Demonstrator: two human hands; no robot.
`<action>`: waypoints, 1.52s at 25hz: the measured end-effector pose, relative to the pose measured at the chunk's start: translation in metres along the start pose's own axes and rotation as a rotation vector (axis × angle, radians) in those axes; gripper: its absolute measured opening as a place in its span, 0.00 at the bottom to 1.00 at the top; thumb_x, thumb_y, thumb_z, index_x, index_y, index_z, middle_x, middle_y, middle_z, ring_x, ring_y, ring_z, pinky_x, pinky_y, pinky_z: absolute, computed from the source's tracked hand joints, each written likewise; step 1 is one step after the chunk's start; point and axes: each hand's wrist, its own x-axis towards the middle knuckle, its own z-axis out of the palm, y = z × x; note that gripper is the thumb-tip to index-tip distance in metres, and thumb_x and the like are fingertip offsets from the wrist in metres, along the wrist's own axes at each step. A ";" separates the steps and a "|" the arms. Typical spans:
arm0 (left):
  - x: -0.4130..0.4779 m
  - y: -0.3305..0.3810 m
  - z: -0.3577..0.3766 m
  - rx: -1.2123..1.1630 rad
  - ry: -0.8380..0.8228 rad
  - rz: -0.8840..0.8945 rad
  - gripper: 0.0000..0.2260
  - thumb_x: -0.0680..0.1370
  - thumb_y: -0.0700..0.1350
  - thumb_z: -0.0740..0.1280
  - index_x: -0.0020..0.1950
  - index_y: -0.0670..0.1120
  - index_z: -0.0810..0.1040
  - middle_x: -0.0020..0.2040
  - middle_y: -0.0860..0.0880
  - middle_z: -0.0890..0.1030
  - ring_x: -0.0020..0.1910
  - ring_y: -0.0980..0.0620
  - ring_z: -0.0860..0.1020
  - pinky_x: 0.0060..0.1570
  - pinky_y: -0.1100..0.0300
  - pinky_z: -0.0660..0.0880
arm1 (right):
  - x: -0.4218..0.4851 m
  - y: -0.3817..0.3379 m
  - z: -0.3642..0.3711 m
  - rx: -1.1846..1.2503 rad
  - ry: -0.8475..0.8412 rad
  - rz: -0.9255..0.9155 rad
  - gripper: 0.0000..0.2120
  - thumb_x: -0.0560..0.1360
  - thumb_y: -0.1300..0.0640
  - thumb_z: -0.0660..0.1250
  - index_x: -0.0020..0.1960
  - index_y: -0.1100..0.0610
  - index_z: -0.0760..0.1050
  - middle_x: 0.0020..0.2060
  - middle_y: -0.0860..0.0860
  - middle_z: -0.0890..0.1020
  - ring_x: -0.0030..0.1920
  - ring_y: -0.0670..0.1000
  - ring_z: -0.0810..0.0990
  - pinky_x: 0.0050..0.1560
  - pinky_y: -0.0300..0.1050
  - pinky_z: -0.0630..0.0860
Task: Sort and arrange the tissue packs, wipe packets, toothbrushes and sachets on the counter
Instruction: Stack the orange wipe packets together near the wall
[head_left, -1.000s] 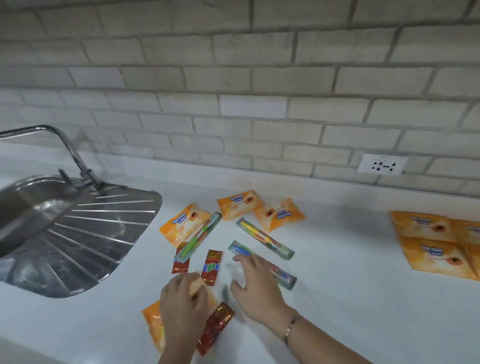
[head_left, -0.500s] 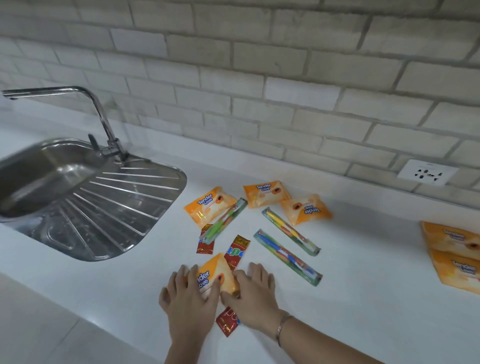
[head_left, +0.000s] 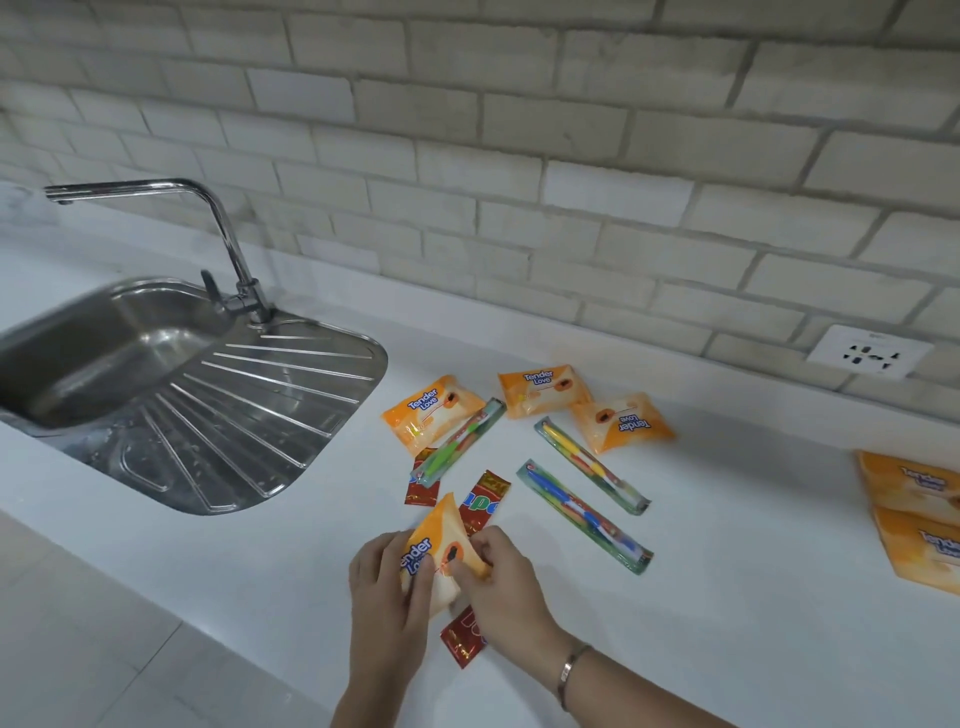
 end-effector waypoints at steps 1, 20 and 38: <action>-0.001 0.002 0.000 -0.014 -0.008 -0.013 0.20 0.80 0.57 0.62 0.68 0.49 0.76 0.65 0.56 0.71 0.66 0.56 0.67 0.65 0.52 0.70 | -0.002 -0.001 -0.006 0.088 0.001 0.014 0.07 0.80 0.49 0.70 0.53 0.44 0.72 0.51 0.44 0.83 0.51 0.46 0.84 0.49 0.40 0.83; -0.060 0.216 0.150 -0.590 -0.343 -0.281 0.14 0.76 0.28 0.69 0.55 0.46 0.80 0.36 0.48 0.86 0.36 0.51 0.84 0.32 0.63 0.80 | -0.076 0.109 -0.263 0.890 0.560 0.147 0.10 0.77 0.64 0.74 0.56 0.65 0.78 0.45 0.60 0.88 0.45 0.58 0.88 0.38 0.48 0.85; -0.161 0.337 0.359 -0.260 -0.563 -0.234 0.18 0.76 0.34 0.68 0.60 0.54 0.77 0.44 0.57 0.86 0.40 0.61 0.83 0.49 0.63 0.79 | -0.125 0.270 -0.447 0.550 0.778 0.328 0.18 0.72 0.69 0.63 0.48 0.49 0.83 0.36 0.49 0.86 0.38 0.54 0.82 0.43 0.53 0.79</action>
